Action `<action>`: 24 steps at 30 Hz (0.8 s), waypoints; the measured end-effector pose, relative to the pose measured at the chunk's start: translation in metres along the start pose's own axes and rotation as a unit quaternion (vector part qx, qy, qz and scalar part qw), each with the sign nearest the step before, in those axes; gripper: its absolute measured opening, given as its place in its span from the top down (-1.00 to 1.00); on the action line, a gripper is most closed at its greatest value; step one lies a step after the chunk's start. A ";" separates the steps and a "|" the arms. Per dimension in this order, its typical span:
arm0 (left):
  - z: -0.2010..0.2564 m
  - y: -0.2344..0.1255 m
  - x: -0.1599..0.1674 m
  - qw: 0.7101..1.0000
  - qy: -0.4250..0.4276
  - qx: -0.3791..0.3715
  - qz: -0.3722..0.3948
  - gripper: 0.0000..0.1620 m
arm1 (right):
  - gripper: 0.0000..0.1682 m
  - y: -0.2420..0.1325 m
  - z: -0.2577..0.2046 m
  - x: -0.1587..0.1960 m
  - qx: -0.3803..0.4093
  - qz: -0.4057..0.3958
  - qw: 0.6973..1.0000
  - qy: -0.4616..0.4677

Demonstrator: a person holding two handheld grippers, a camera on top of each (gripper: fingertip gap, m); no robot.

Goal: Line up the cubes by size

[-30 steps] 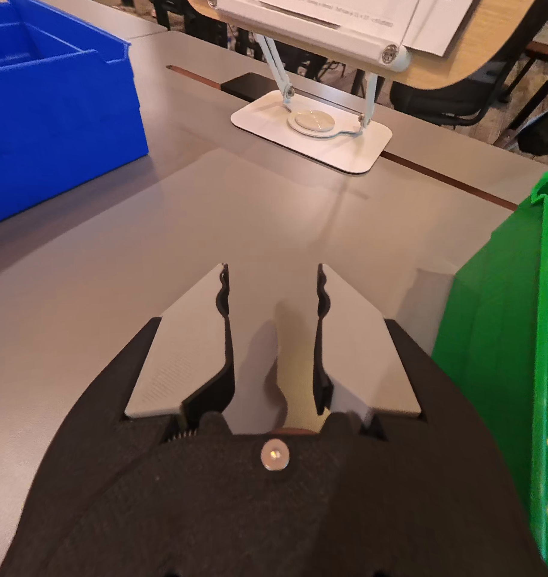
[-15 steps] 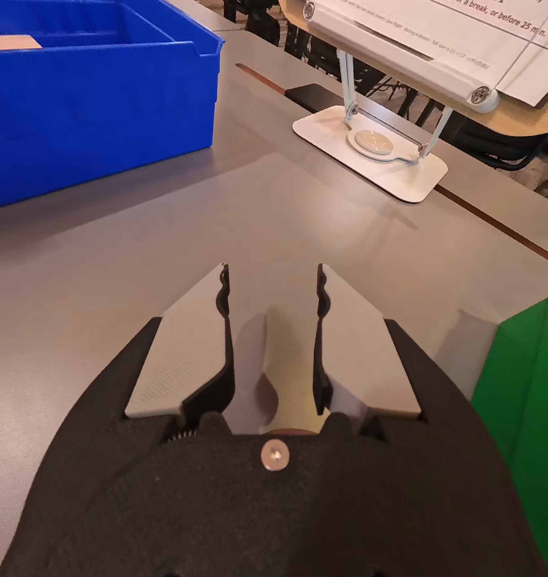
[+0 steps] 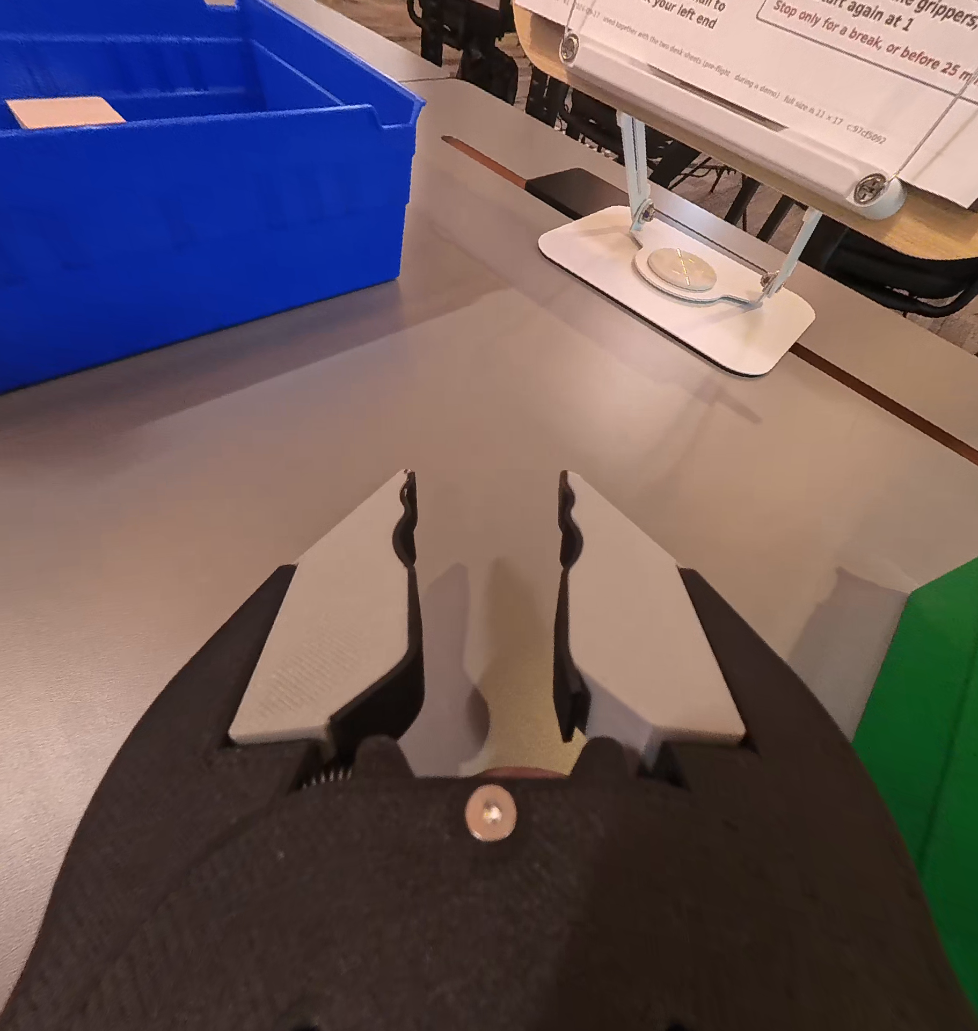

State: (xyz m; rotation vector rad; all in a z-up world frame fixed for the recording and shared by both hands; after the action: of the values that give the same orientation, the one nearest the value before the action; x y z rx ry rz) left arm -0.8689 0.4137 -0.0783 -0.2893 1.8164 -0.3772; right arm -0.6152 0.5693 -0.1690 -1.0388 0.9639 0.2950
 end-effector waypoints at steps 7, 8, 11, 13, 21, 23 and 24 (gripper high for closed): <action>0.002 0.001 0.000 1.000 0.006 -0.001 -0.002 0.47 | 0.44 0.002 -0.001 0.001 -0.001 -0.006 1.000 -0.004; 0.002 0.001 0.000 1.000 0.007 -0.001 -0.002 0.47 | 0.44 0.002 -0.001 0.001 -0.001 -0.006 1.000 -0.004; 0.003 0.000 -0.001 1.000 0.006 -0.001 0.000 0.47 | 0.45 0.003 -0.001 0.002 -0.001 -0.007 1.000 -0.003; 0.003 0.000 -0.001 1.000 0.005 -0.001 0.001 0.47 | 0.45 0.003 -0.001 0.002 -0.003 -0.007 1.000 -0.002; 0.005 0.000 -0.002 1.000 0.011 0.000 0.000 0.47 | 0.48 0.003 -0.001 0.001 -0.002 -0.007 1.000 -0.003; 0.005 0.000 -0.002 1.000 0.011 0.000 -0.001 0.47 | 0.49 0.003 -0.001 0.001 -0.002 -0.007 1.000 -0.002; 0.005 0.000 -0.002 1.000 0.011 -0.001 -0.001 0.47 | 0.49 0.003 -0.001 0.001 -0.002 -0.007 1.000 -0.003</action>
State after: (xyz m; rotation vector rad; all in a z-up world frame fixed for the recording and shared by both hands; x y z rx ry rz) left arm -0.8638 0.4141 -0.0782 -0.2883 1.8387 -0.3818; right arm -0.6168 0.5694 -0.1721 -1.0484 0.9504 0.2879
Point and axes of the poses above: each gripper's, where its closed fingertips meet, y out along the fingers, x out of its underside, z = x × y across the jaws, the point moved 4 cm from there along -y, back along the fingers, and after that the axes turned 13 degrees about -z, right-handed, at the moved point
